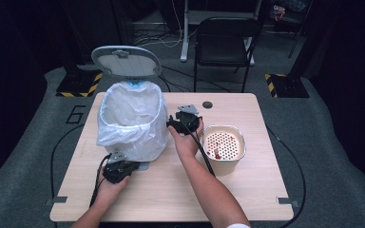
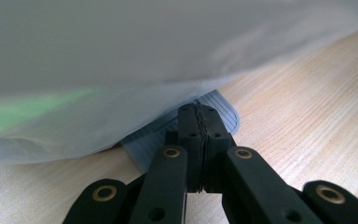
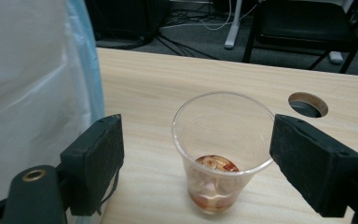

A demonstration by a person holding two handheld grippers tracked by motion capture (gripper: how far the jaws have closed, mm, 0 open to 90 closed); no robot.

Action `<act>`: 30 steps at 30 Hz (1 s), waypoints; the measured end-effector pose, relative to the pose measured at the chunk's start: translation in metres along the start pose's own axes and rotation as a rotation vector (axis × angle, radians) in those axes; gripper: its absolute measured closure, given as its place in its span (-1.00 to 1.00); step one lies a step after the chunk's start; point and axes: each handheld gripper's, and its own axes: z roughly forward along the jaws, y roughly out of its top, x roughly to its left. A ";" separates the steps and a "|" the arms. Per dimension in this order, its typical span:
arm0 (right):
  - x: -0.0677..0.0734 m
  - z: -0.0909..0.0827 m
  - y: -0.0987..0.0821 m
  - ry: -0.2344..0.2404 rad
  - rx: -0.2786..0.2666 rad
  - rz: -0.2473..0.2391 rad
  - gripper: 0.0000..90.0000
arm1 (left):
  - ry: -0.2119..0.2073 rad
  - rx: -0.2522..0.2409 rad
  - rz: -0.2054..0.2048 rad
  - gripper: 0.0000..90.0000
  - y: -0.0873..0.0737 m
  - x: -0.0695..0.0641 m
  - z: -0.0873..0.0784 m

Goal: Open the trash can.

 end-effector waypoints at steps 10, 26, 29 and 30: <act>-0.009 0.028 -0.005 -0.047 0.061 0.039 -0.71 | -0.004 -0.002 -0.003 0.98 0.000 0.000 0.000; -0.015 0.053 -0.016 -0.050 0.096 0.021 -0.53 | 0.001 0.015 0.015 0.98 0.000 0.002 -0.001; -0.016 0.055 -0.017 -0.037 0.089 -0.013 -0.46 | 0.000 0.011 0.015 0.98 0.000 0.002 -0.001; -0.016 0.056 -0.017 -0.041 0.082 -0.020 -0.43 | 0.000 0.011 0.013 0.98 0.000 0.002 -0.001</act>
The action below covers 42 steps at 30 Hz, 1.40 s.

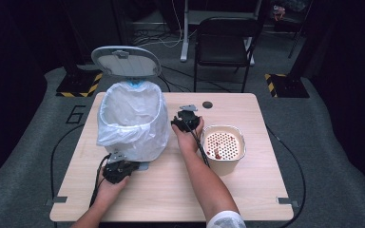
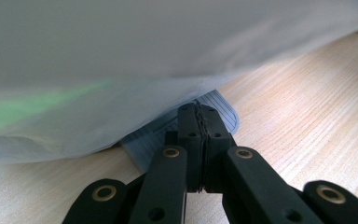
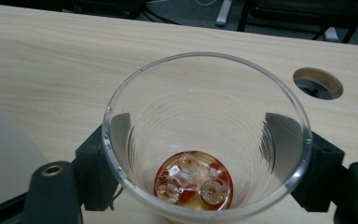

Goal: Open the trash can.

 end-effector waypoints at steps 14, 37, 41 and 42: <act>0.011 -0.011 -0.003 0.030 -0.017 -0.046 -0.25 | -0.001 -0.003 -0.002 0.98 0.000 0.000 0.000; 0.013 -0.151 -0.085 0.276 -0.015 -0.113 -0.24 | 0.006 -0.003 -0.007 0.98 0.000 -0.001 0.000; 0.000 -0.168 -0.098 0.327 0.006 -0.133 -0.23 | 0.003 -0.020 -0.025 0.98 -0.001 -0.003 0.001; -0.003 -0.173 -0.101 0.343 0.008 -0.139 -0.23 | 0.006 -0.009 -0.012 0.98 0.000 -0.002 0.000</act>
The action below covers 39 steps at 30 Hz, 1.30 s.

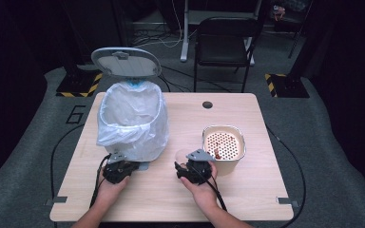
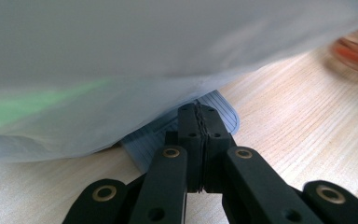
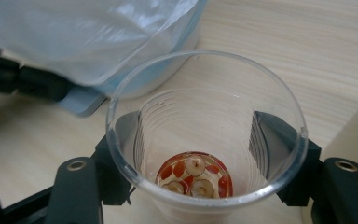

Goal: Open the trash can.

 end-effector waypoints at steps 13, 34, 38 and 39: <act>-0.037 -0.060 -0.031 -0.034 0.024 -0.023 -0.22 | 0.001 0.006 0.006 0.98 0.000 0.001 0.000; -0.099 -0.105 -0.063 -0.215 0.059 0.084 -0.22 | 0.009 0.005 0.010 0.98 0.000 -0.001 0.000; -0.114 -0.113 -0.068 -0.260 0.041 0.118 -0.22 | 0.011 0.002 0.011 0.98 0.000 -0.001 0.000; -0.119 -0.115 -0.069 -0.274 0.039 0.118 -0.22 | 0.012 0.002 0.010 0.98 0.000 -0.001 0.000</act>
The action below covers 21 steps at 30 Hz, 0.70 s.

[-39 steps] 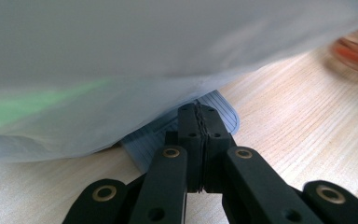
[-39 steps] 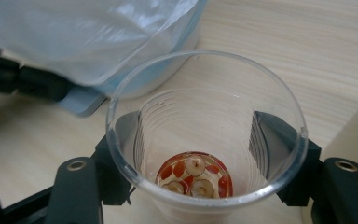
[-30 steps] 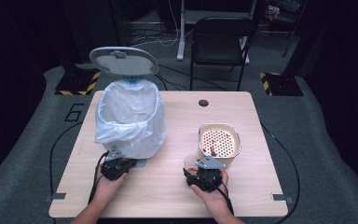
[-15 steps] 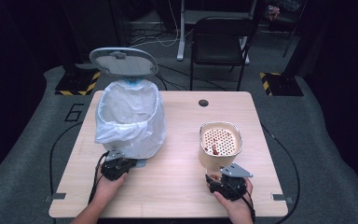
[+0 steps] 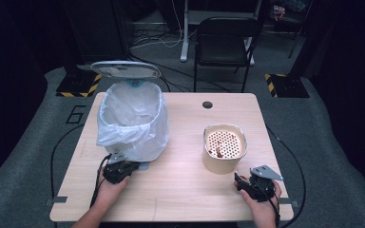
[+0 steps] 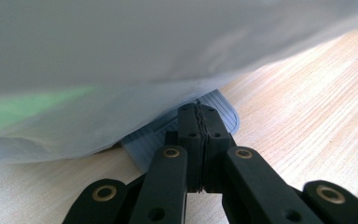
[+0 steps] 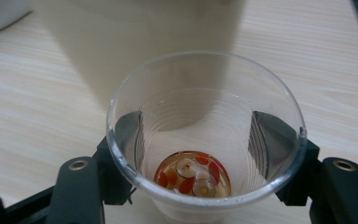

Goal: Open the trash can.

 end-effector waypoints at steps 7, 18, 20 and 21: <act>-0.029 0.005 -0.001 -0.057 -0.027 0.056 -0.22 | -0.004 -0.016 -0.016 0.98 0.000 -0.002 0.001; -0.040 0.009 0.000 -0.031 -0.041 0.100 -0.49 | -0.004 -0.015 -0.015 0.98 0.000 -0.001 0.001; -0.039 0.006 0.002 -0.025 -0.055 0.095 -0.53 | -0.002 -0.004 0.001 0.98 0.000 0.000 0.000; -0.038 0.003 0.004 -0.030 -0.055 0.080 -0.54 | 0.003 0.000 0.000 0.98 0.000 0.000 0.000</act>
